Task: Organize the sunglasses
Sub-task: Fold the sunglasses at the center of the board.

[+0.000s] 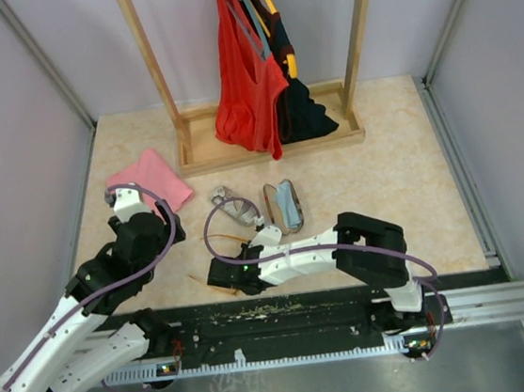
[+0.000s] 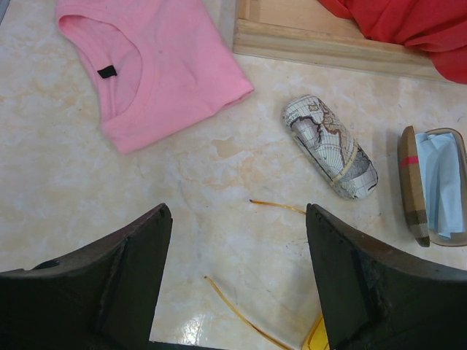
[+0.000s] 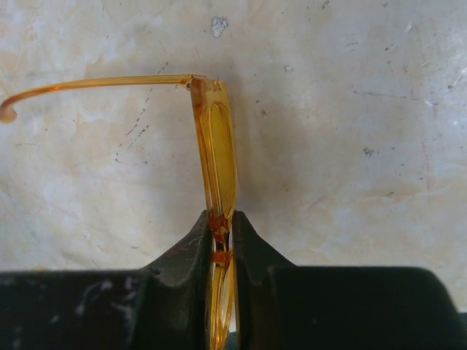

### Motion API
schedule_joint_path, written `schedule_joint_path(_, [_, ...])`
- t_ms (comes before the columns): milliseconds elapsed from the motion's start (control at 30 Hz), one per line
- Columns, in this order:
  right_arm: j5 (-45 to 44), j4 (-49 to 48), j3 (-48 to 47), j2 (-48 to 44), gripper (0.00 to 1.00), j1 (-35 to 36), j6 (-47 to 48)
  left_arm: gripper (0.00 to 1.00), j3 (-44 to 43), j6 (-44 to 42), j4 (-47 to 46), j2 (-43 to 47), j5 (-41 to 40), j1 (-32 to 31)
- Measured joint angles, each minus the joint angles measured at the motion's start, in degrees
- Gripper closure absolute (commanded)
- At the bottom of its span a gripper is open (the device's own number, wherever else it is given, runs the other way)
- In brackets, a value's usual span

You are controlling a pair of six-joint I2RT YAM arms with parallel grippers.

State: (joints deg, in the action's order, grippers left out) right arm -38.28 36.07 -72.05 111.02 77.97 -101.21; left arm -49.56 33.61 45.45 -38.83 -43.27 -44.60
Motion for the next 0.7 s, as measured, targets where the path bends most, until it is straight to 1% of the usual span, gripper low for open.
schedule_joint_path(100, [-0.81,0.79,-0.09,0.00,0.95,-0.11,0.50,0.20,0.02,0.00,0.00,0.00,0.00,0.00])
schedule_joint_path(167, [-1.42,1.40,-0.24,0.00,1.00,-0.11,0.87,0.20,0.02,0.00,0.00,0.00,0.00,0.00])
schedule_joint_path(267, [-2.36,1.95,-0.39,-0.07,1.00,-0.11,1.79,0.20,0.02,0.00,0.00,0.00,0.00,0.02])
schedule_joint_path(367, [-2.91,0.13,0.31,-0.98,1.00,-0.11,4.68,0.20,0.02,0.00,0.00,0.17,0.02,0.00])
schedule_joint_path(433, [-3.26,-3.67,3.37,-3.72,1.00,-0.11,7.56,0.20,0.04,-0.02,-0.09,0.63,0.33,0.00])
schedule_joint_path(567, [-3.78,-15.19,15.63,-14.27,1.00,-0.11,16.35,0.21,0.87,-1.33,-1.99,3.45,1.92,0.00])
schedule_joint_path(700, [-3.63,-30.91,28.94,-27.43,1.00,-0.31,27.74,0.21,0.59,-4.04,-4.57,7.39,4.83,0.00])
